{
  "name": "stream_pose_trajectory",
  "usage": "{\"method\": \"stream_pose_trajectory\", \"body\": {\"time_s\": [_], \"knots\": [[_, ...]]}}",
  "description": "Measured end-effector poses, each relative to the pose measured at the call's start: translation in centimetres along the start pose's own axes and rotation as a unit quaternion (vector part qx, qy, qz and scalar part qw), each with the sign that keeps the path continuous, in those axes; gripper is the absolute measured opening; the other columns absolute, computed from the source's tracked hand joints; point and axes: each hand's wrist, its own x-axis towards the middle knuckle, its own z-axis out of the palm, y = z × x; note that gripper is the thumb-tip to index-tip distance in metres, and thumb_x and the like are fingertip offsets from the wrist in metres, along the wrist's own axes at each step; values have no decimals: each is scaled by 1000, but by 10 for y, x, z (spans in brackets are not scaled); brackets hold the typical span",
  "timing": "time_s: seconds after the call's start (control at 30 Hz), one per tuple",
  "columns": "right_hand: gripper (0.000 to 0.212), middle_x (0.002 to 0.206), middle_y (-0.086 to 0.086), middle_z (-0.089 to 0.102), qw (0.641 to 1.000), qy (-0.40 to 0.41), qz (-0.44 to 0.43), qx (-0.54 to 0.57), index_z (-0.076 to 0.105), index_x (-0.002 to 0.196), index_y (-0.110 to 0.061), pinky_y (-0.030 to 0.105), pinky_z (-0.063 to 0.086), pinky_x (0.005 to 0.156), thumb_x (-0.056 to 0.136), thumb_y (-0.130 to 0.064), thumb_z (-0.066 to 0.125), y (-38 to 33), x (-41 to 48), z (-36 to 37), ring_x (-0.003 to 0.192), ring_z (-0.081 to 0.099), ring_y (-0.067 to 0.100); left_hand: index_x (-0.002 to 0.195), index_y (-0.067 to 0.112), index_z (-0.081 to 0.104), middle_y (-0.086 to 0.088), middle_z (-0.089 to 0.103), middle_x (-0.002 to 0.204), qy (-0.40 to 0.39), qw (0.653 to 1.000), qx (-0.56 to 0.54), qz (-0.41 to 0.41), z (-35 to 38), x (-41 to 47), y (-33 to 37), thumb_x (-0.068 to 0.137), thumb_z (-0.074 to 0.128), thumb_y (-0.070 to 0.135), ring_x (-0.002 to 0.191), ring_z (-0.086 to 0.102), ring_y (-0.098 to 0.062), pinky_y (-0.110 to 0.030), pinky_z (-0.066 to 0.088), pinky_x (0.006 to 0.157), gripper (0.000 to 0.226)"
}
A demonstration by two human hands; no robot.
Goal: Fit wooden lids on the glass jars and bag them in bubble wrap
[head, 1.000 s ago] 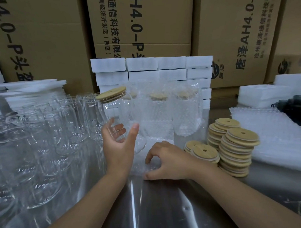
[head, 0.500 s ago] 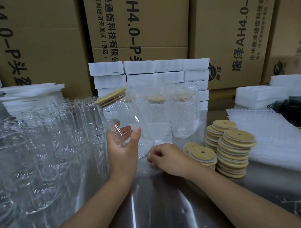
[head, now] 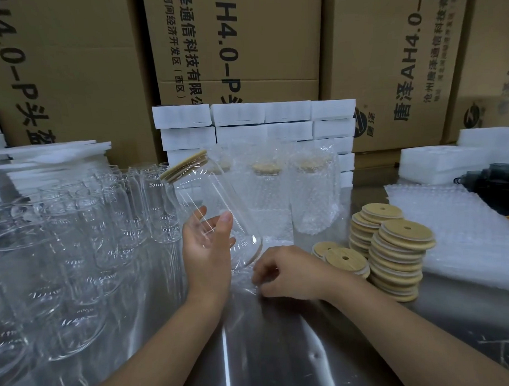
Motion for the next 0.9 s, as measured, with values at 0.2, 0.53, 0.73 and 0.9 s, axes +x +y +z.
{"method": "stream_pose_trajectory", "body": {"time_s": [0.2, 0.53, 0.73, 0.9], "knots": [[6, 96, -7, 69, 999, 20, -23, -32, 73, 79, -19, 27, 52, 83, 79, -23, 68, 2, 2, 5, 88, 60, 3, 109, 33, 52, 0, 64, 106, -4, 1000, -8, -2, -1, 0, 1, 51, 66, 64, 100, 66, -15, -24, 52, 74, 67], [22, 83, 18, 66, 998, 57, 2, 12, 62, 76, 3, 32, 45, 68, 87, -13, 53, -4, 3, 6, 71, 57, 22, 108, 35, 53, 1, 65, 101, -31, 1000, -2, -3, 0, -2, -2, 51, 65, 63, 89, 66, -9, -23, 52, 70, 65], [33, 76, 18, 59, 977, 112, 98, 151, 57, 79, 6, 36, 46, 68, 94, -20, 47, -3, 7, 7, 69, 55, 31, 109, 31, 54, -3, 64, 101, -64, 998, -7, -15, 1, -6, -2, 60, 68, 52, 87, 68, -6, -19, 54, 64, 55], [13, 76, 16, 55, 896, 118, 174, 392, 60, 75, -4, 37, 50, 68, 85, -8, 52, -6, 9, -2, 69, 56, 25, 114, 34, 50, 6, 64, 99, -98, 991, 77, 54, 0, -13, 0, 55, 65, 59, 89, 65, -2, -26, 53, 77, 67]]}}
